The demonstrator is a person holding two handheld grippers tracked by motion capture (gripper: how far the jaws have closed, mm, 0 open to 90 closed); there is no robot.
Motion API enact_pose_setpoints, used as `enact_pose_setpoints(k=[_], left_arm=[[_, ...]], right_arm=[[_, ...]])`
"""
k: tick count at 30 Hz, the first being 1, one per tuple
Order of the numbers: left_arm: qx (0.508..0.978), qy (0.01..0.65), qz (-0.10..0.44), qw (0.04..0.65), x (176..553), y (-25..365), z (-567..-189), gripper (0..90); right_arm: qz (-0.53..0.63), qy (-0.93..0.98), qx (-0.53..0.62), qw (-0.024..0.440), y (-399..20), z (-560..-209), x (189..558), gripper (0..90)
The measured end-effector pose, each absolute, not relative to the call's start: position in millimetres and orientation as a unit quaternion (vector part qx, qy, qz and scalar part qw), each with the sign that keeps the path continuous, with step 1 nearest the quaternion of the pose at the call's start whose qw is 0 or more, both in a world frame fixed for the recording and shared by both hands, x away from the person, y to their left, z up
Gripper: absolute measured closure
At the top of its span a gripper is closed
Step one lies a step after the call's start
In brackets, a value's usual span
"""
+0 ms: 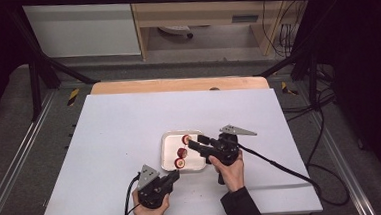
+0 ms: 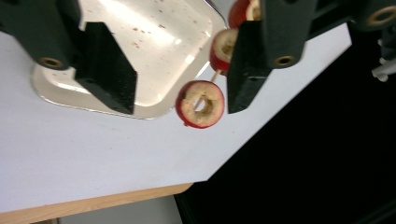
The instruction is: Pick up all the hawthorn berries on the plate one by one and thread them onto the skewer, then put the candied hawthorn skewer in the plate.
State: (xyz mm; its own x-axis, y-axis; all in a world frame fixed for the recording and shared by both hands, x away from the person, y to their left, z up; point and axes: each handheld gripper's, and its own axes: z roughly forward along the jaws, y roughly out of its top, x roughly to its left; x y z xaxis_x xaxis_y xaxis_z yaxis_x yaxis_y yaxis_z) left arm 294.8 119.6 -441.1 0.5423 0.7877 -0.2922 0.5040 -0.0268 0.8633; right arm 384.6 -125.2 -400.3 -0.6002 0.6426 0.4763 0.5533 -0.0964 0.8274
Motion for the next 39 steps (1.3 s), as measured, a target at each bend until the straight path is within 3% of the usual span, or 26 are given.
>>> enact_pose_setpoints(k=[10,19,39], left_arm=[[0.723,0.445,0.152,0.505,298.2,128.0,-438.5,88.7],[0.742,0.434,0.153,0.487,304.8,135.0,-429.6,88.6],[0.776,0.42,0.15,0.447,334.9,134.9,-401.6,88.5]], right_arm=[[0.523,0.741,0.413,0.088,-143.1,-403.6,387.5,10.5],[0.478,0.778,0.394,0.106,-170.5,-420.3,380.8,4.5],[0.412,0.81,0.396,0.134,-225.0,-445.8,359.6,1.4]])
